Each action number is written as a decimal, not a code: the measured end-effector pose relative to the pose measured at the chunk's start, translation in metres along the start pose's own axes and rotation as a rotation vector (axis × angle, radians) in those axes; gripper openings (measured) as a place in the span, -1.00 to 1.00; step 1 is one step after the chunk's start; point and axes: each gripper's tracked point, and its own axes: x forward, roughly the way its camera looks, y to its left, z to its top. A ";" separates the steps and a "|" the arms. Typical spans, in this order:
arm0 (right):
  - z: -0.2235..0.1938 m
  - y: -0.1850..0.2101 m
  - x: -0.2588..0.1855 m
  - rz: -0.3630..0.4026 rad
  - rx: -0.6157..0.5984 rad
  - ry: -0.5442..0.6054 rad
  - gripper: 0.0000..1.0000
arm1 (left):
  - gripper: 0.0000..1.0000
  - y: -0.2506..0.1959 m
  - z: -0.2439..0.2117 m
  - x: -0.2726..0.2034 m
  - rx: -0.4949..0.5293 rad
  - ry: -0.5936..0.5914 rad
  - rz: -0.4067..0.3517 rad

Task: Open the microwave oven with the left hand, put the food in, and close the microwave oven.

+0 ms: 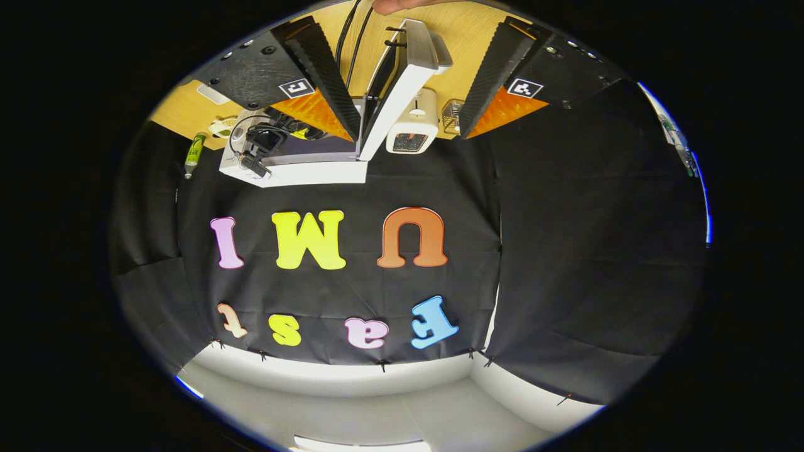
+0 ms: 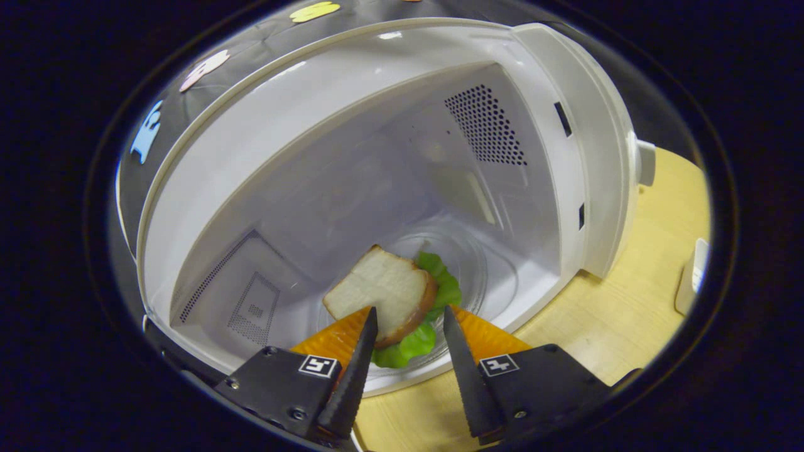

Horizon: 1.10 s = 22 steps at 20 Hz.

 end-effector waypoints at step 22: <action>0.082 0.011 -0.193 0.180 -0.453 -0.203 0.84 | 0.57 0.095 -0.041 -0.002 -0.022 0.101 0.055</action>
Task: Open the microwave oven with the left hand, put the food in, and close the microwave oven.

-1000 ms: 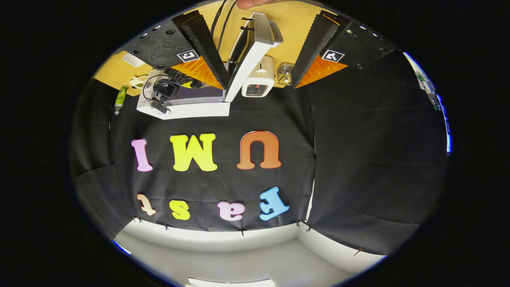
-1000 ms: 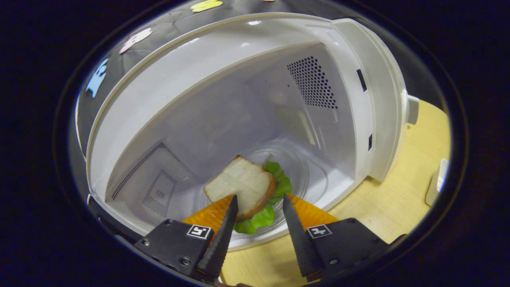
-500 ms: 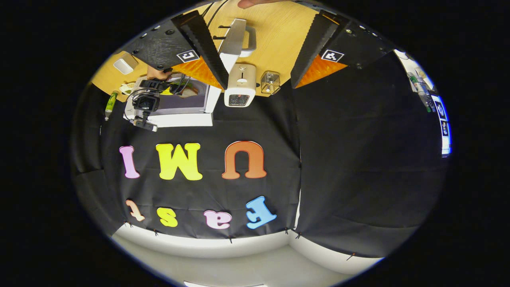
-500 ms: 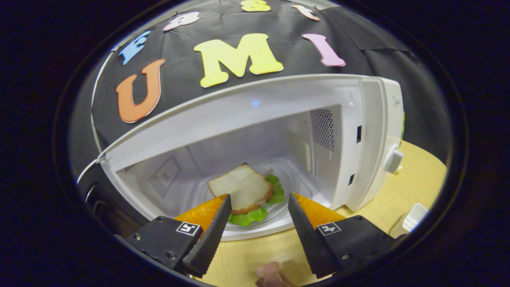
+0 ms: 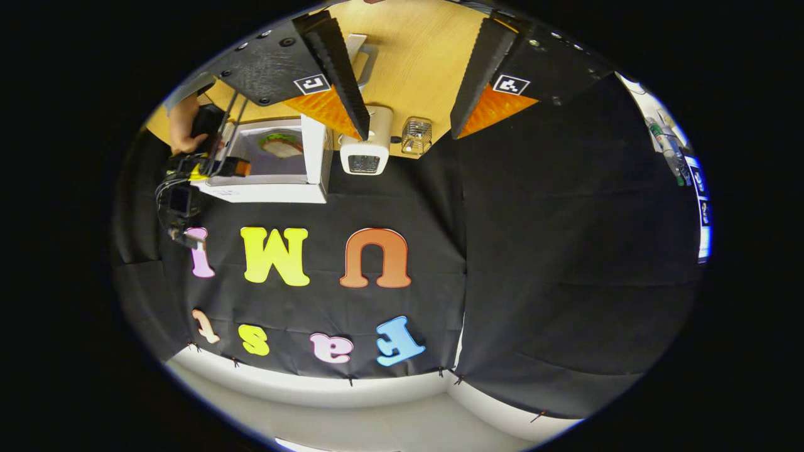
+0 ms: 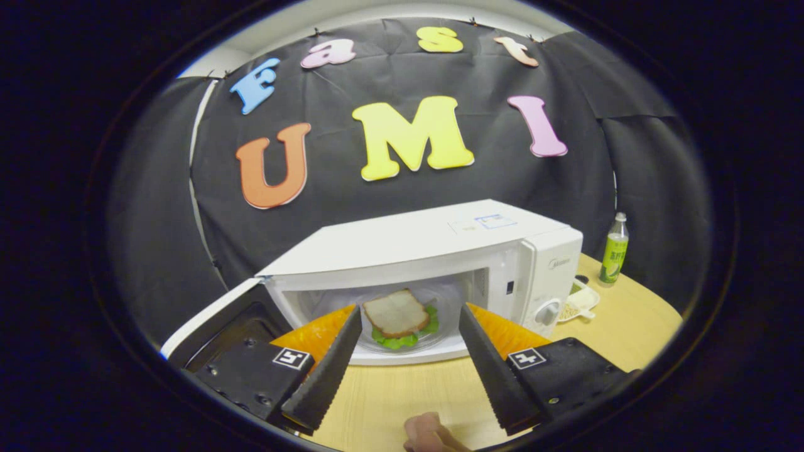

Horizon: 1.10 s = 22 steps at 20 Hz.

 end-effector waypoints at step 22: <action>0.126 -0.170 -0.264 0.029 -0.013 -0.302 0.97 | -1.00 0.000 -0.106 0.047 -0.014 0.109 -0.064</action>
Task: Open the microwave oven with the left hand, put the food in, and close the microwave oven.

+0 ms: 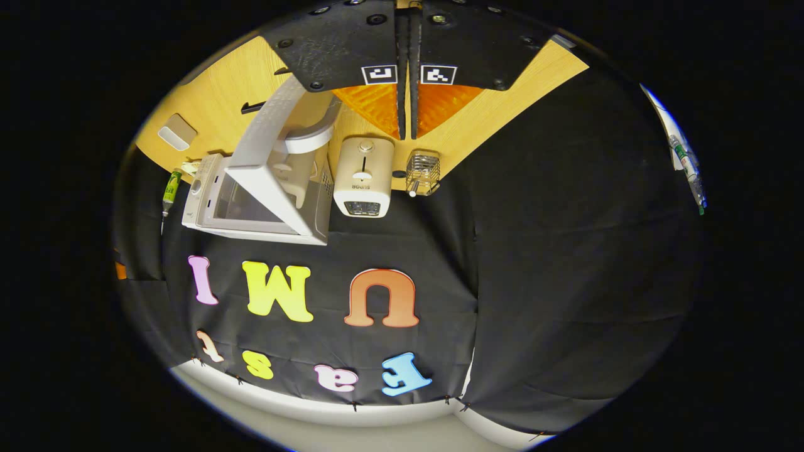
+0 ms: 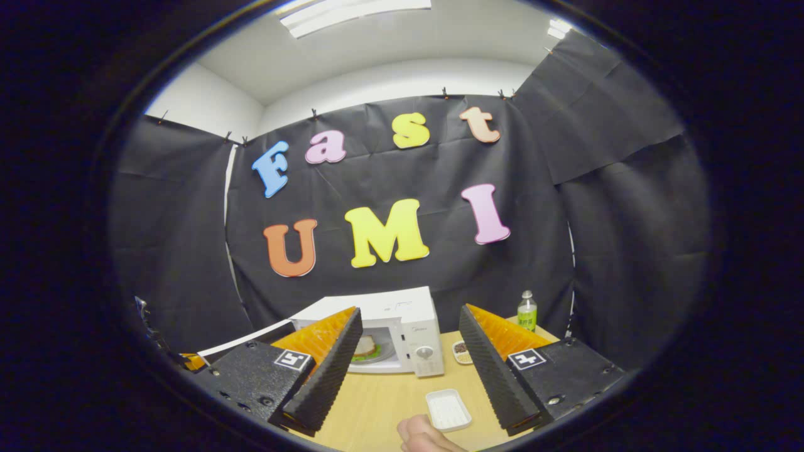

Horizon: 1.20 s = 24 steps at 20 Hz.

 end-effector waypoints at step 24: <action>0.027 -0.073 -0.072 -0.048 0.036 -0.072 0.97 | -1.00 -0.223 -0.013 0.018 0.066 -0.062 -0.463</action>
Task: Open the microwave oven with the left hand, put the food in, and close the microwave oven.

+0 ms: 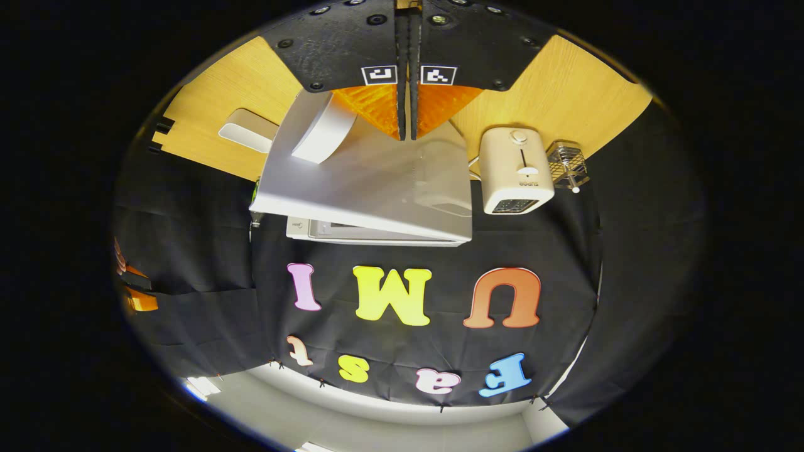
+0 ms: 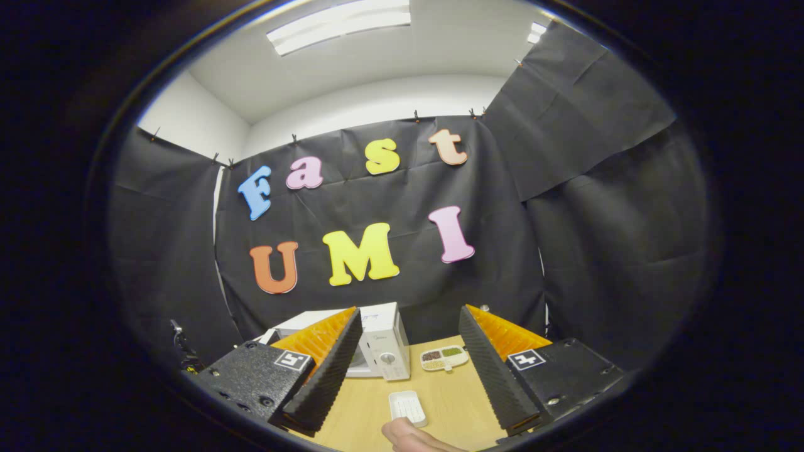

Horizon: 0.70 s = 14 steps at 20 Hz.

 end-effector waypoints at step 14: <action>-0.009 -0.024 -0.006 -0.006 0.008 0.014 0.96 | -1.00 -0.057 -0.016 0.078 -0.044 0.060 -0.080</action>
